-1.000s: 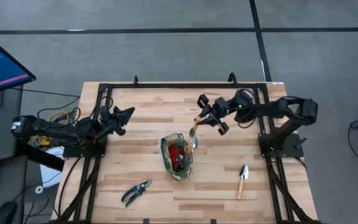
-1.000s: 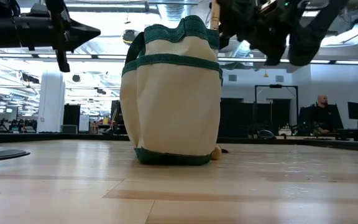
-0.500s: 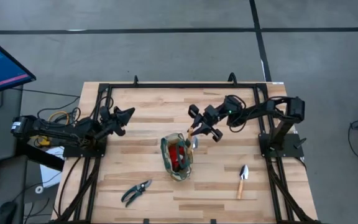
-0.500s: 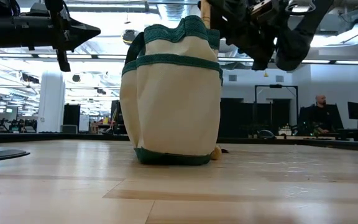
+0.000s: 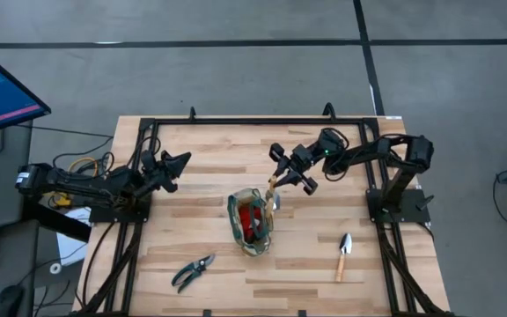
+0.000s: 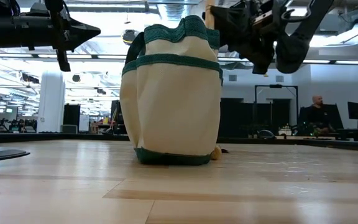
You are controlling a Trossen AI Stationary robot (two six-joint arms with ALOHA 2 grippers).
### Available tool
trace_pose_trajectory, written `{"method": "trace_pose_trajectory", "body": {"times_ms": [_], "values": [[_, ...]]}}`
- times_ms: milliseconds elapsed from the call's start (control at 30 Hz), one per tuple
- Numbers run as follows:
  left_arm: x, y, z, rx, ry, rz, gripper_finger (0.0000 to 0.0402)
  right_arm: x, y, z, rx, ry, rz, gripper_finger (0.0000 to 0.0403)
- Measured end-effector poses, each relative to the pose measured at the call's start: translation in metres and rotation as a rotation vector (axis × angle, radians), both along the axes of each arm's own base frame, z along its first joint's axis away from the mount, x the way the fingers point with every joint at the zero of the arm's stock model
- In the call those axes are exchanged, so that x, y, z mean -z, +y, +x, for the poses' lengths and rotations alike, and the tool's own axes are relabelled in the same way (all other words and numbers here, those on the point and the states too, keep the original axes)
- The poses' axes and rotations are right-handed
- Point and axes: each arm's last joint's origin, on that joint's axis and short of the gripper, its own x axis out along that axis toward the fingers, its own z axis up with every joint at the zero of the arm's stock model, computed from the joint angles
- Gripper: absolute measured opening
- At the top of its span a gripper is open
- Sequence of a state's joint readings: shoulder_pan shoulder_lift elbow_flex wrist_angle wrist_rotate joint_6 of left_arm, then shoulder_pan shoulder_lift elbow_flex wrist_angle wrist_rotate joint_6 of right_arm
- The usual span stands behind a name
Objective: Pick & Place Garden tools in Gardening bag
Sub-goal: Put the trowel into the gardening bag
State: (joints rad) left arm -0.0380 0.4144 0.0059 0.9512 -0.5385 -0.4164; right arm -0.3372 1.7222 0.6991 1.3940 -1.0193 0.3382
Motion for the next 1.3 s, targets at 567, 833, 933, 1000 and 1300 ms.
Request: {"method": "trace_pose_trajectory", "body": {"times_ms": [567,833,933,1000,1300], "values": [[0.0,0.0,0.0,0.0,0.001,0.001,0.0008,-0.001,0.015,0.005,-0.009,-0.062,-0.059,0.0063],[0.0,0.0,0.0,0.002,-0.002,-0.003,0.0008,-0.005,0.009,0.01,0.005,-0.057,-0.063,0.0063],[0.0,0.001,-0.001,-0.011,-0.013,-0.022,0.0008,-0.005,-0.003,0.007,0.046,-0.057,-0.064,0.0063],[-0.001,0.001,-0.001,-0.025,-0.026,-0.037,0.0008,-0.005,-0.009,0.005,0.067,-0.056,-0.065,0.0063],[-0.002,0.003,-0.003,-0.062,-0.082,-0.135,0.0008,-0.006,-0.023,0.001,0.124,-0.056,-0.061,0.0063]]}}
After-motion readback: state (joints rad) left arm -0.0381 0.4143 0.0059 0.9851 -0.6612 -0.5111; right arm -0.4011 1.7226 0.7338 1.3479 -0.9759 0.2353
